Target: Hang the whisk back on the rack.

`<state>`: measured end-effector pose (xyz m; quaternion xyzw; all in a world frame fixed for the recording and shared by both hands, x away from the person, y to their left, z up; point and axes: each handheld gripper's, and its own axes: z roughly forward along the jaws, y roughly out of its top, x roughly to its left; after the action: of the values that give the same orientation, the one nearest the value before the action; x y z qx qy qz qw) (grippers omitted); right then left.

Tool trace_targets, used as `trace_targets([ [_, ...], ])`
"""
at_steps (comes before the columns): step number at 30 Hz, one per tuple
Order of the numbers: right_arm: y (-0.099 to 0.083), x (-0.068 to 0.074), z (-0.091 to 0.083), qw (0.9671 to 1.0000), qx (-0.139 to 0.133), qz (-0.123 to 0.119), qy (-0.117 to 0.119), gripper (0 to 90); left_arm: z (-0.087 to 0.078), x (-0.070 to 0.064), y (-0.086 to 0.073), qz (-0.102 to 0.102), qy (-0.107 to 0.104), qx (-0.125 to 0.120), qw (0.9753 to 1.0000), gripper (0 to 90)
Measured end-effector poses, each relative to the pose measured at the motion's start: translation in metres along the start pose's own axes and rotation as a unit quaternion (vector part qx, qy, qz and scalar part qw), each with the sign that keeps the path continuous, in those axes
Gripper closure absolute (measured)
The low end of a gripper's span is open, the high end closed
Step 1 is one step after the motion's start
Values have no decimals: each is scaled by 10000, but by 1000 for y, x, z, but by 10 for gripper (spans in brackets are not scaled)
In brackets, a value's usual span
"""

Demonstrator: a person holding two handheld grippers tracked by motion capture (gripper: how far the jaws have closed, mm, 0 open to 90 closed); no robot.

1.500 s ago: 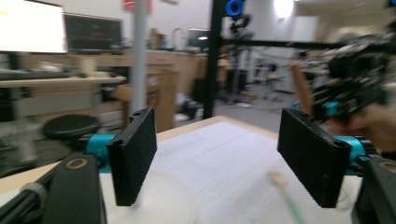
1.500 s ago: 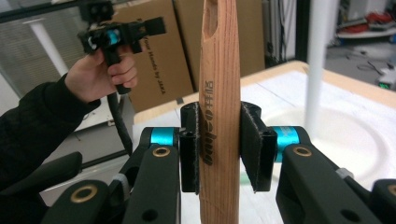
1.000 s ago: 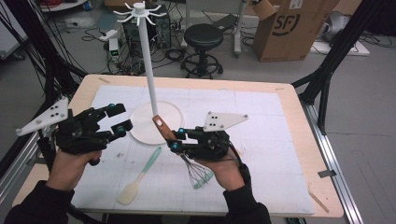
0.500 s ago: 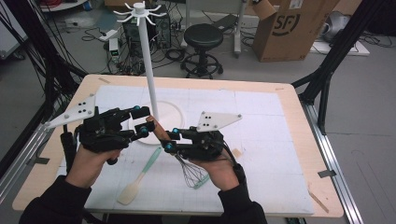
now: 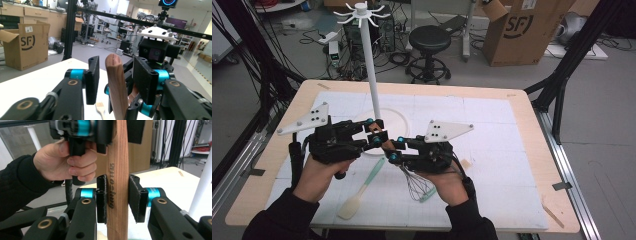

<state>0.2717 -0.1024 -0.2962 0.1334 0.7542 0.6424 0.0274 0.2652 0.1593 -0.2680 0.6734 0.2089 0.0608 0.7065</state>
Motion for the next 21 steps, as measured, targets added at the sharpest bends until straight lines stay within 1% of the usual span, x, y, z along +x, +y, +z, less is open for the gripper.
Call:
trace_targets([
  [2, 0, 0, -2, 10000, -21, -6, -16, 706, 1, 0, 0, -37, -36, -8, 10000, 657],
  [4, 0, 0, -3, 10000, -39, -5, -20, 706, 1, 0, -1, -48, -25, -13, 10000, 679],
  [6, -1, 0, -4, 10000, -64, 16, -11, 706, 0, 1, -1, -122, -30, -48, 9999, 699],
  [7, -1, 0, -4, 10000, -68, 13, -23, 706, 0, 0, -1, -130, -68, -68, 9999, 722],
  [8, -1, 0, -4, 10000, -70, 5, -25, 706, 0, -1, -1, -123, -48, -63, 9999, 735],
  [9, -1, 0, -4, 10000, -70, 5, -25, 706, 0, -1, -1, -123, -48, -63, 9999, 739],
  [10, -2, 1, -5, 9999, -102, 16, -22, 705, 0, -1, -1, -230, -93, -81, 9997, 746],
  [13, -2, 2, -5, 9999, -119, 29, 14, 705, 0, -3, 0, -239, -135, -97, 9996, 753],
  [15, -1, 4, -6, 9999, -142, 21, 75, 705, -1, -5, 0, -198, -178, -141, 9995, 755],
  [18, 0, 5, -7, 9998, -158, 25, 122, 705, -1, -9, 2, -104, -177, -133, 9997, 757],
  [19, 0, 5, -7, 9998, -158, 25, 122, 705, -1, -9, 2, -104, -177, -133, 9997, 757],
  [20, 1, 6, -8, 9998, -159, -19, 141, 703, -1, -12, 4, -9, -195, -115, 9997, 758],
  [21, 1, 6, -8, 9997, -158, 7, 193, 703, 0, -13, 5, 39, -210, -97, 9997, 758],
])
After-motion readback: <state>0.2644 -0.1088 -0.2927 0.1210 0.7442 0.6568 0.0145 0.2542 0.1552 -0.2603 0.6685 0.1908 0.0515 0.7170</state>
